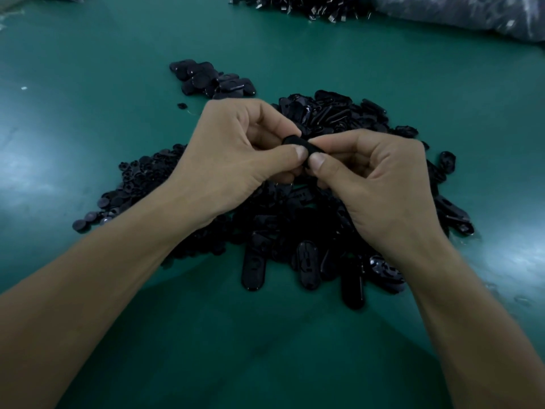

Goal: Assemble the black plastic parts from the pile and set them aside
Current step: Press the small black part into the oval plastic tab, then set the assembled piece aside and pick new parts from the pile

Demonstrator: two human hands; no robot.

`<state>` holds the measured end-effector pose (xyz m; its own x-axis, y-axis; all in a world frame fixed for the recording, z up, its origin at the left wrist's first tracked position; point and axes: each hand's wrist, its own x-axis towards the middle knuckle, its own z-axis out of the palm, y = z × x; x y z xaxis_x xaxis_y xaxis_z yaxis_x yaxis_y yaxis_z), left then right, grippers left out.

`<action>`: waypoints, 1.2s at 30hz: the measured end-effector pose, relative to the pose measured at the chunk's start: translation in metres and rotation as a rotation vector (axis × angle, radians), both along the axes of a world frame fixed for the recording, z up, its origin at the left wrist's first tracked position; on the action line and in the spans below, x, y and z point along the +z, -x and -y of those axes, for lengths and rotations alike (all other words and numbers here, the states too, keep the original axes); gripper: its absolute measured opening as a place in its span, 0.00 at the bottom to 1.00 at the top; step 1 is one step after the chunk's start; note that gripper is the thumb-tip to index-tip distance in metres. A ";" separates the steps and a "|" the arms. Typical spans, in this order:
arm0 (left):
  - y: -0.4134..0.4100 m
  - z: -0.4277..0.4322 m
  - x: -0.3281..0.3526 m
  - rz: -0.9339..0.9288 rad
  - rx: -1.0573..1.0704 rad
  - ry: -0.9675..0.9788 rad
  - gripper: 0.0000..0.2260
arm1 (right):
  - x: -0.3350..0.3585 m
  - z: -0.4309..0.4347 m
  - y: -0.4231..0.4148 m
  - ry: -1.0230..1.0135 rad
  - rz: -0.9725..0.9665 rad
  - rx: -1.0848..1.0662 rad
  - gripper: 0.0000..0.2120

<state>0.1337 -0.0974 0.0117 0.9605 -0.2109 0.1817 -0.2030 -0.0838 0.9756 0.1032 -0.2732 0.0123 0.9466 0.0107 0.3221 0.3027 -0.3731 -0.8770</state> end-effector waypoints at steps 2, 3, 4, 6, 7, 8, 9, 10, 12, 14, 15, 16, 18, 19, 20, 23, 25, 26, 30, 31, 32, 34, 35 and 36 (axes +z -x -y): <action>-0.002 -0.002 -0.002 0.024 -0.006 -0.056 0.05 | -0.002 0.000 0.000 0.022 0.015 -0.029 0.08; -0.003 -0.003 -0.003 0.042 -0.010 -0.090 0.05 | -0.002 -0.001 0.000 0.043 0.025 -0.041 0.08; -0.005 -0.004 -0.004 0.065 -0.014 -0.129 0.05 | -0.002 -0.001 0.001 0.067 0.037 -0.049 0.08; -0.007 -0.007 -0.005 0.110 -0.018 -0.218 0.06 | -0.003 -0.003 0.001 0.122 0.064 -0.059 0.09; -0.008 -0.008 -0.006 0.124 -0.016 -0.250 0.08 | -0.003 -0.003 0.002 0.153 0.078 -0.065 0.10; -0.009 -0.008 -0.006 0.131 -0.011 -0.267 0.09 | -0.003 -0.003 0.002 0.189 0.092 -0.072 0.11; -0.010 -0.008 -0.007 0.137 0.000 -0.274 0.09 | -0.004 -0.003 0.003 0.230 0.109 -0.083 0.11; -0.011 -0.008 -0.008 0.144 0.023 -0.272 0.08 | -0.004 -0.004 0.004 0.280 0.128 -0.099 0.12; -0.016 -0.010 -0.010 0.147 0.110 -0.245 0.05 | -0.003 -0.003 0.005 0.392 0.152 -0.146 0.14; -0.024 -0.016 -0.007 0.124 0.219 -0.203 0.04 | -0.003 0.001 0.004 0.521 0.134 -0.201 0.14; -0.028 -0.020 -0.004 0.105 0.267 -0.184 0.04 | -0.004 0.003 0.004 0.593 0.112 -0.222 0.15; -0.032 -0.025 0.002 0.090 0.300 -0.161 0.04 | -0.004 0.005 0.004 0.656 0.084 -0.240 0.16; -0.039 -0.033 0.015 0.106 0.340 -0.132 0.04 | -0.004 0.008 0.004 0.733 0.031 -0.259 0.18; -0.044 -0.036 0.023 0.136 0.361 -0.139 0.05 | -0.004 0.009 0.004 0.753 0.005 -0.261 0.19; -0.049 -0.037 0.029 0.165 0.381 -0.152 0.05 | -0.004 0.009 0.005 0.769 -0.021 -0.258 0.20; -0.072 -0.037 0.035 0.159 0.421 -0.165 0.05 | -0.003 0.009 0.007 0.829 -0.106 -0.222 0.23; -0.087 -0.039 0.027 0.103 0.457 -0.179 0.04 | -0.003 0.007 0.008 0.846 -0.138 -0.201 0.23; -0.093 -0.040 0.020 0.086 0.478 -0.195 0.05 | -0.003 0.006 0.008 0.846 -0.139 -0.199 0.23; -0.106 -0.048 -0.006 0.100 0.562 -0.300 0.09 | -0.005 0.007 0.007 0.819 -0.126 -0.224 0.19; -0.109 -0.050 -0.010 0.109 0.584 -0.334 0.10 | -0.005 0.007 0.007 0.808 -0.120 -0.233 0.17; -0.111 -0.052 -0.013 0.115 0.606 -0.373 0.10 | -0.006 0.007 0.007 0.799 -0.114 -0.240 0.17; -0.115 -0.054 -0.015 0.123 0.626 -0.446 0.10 | -0.007 0.005 0.008 0.792 -0.115 -0.251 0.17; -0.116 -0.054 -0.014 0.126 0.626 -0.473 0.10 | -0.007 0.004 0.008 0.799 -0.118 -0.257 0.17; -0.116 -0.053 -0.014 0.126 0.625 -0.498 0.09 | -0.007 0.003 0.009 0.814 -0.121 -0.266 0.18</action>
<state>0.2499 -0.0444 -0.0022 0.9061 0.2735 0.3229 -0.0810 -0.6368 0.7668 0.0946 -0.2765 0.0055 0.9777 -0.0326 0.2076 0.0379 -0.9444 -0.3265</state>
